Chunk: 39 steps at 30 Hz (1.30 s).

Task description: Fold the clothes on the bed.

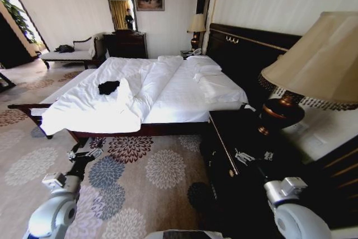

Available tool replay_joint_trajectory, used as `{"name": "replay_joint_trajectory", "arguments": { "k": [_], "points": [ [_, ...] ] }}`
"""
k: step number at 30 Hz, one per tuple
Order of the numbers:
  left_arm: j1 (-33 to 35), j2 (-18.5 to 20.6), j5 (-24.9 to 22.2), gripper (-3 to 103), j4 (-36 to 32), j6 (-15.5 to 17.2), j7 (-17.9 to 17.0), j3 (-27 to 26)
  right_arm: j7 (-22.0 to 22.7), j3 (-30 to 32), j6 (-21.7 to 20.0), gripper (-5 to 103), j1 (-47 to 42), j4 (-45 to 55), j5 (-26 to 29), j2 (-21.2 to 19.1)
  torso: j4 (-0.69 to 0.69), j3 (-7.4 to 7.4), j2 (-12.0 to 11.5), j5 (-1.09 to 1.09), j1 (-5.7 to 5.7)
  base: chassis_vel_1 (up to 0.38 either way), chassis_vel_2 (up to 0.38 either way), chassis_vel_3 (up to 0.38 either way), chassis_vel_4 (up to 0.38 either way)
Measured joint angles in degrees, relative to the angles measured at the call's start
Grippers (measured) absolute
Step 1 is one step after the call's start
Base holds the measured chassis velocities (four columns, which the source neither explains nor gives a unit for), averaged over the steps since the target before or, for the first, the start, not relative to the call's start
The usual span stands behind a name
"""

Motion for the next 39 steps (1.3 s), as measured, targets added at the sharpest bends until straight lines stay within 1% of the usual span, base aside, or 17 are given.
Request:
{"name": "replay_joint_trajectory", "arguments": {
  "k": [4,8,15,22,25,31,39],
  "points": [
    [1.48,0.12,-1.45,100,-1.03,0.26,-0.01,-0.1,-0.01,-0.86,0.01,100,0.02,0.22,-0.83,0.8,0.0,0.0,0.01,0.01,0.0,-0.083,0.06,0.069,-0.088],
    [2.55,-0.21,-0.5,100,-1.02,-0.39,0.41,-0.25,-0.14,-1.46,0.18,100,-0.41,0.26,-1.62,1.32,0.01,-0.01,0.01,0.01,-0.01,-0.092,0.086,0.081,-0.082],
    [4.33,-0.29,-1.03,100,-1.63,-0.5,0.91,0.47,-0.15,-1.98,0.22,100,-0.16,-0.13,-1.99,1.72,0.01,0.0,0.01,0.01,-0.01,-0.105,0.116,0.117,-0.125],
    [4.78,-0.76,-0.44,100,-2.1,-0.69,0.97,2.0,-0.21,-1.55,0.38,100,-0.09,-0.19,-1.63,1.98,0.0,0.0,0.01,0.0,0.0,-0.153,0.141,0.148,-0.136],
    [6.39,-1.51,-0.17,100,-2.66,-0.77,0.93,3.31,-0.56,-1.15,0.55,100,0.04,-0.05,-1.43,2.11,0.0,0.0,0.01,0.01,0.01,-0.161,0.154,0.152,-0.169],
    [6.65,-1.86,0.31,100,-2.25,-1.19,0.97,3.65,-0.89,-0.87,0.86,100,-0.27,-0.27,-2.0,2.47,0.01,0.0,0.01,0.01,0.01,-0.146,0.151,0.142,-0.147],
    [6.21,-1.94,0.27,100,-1.56,-1.58,0.17,3.49,-1.01,-2.23,2.53,100,-1.18,-0.49,-4.25,4.57,0.0,0.0,0.02,0.01,0.0,-0.143,0.135,0.134,-0.149]
  ]
}}
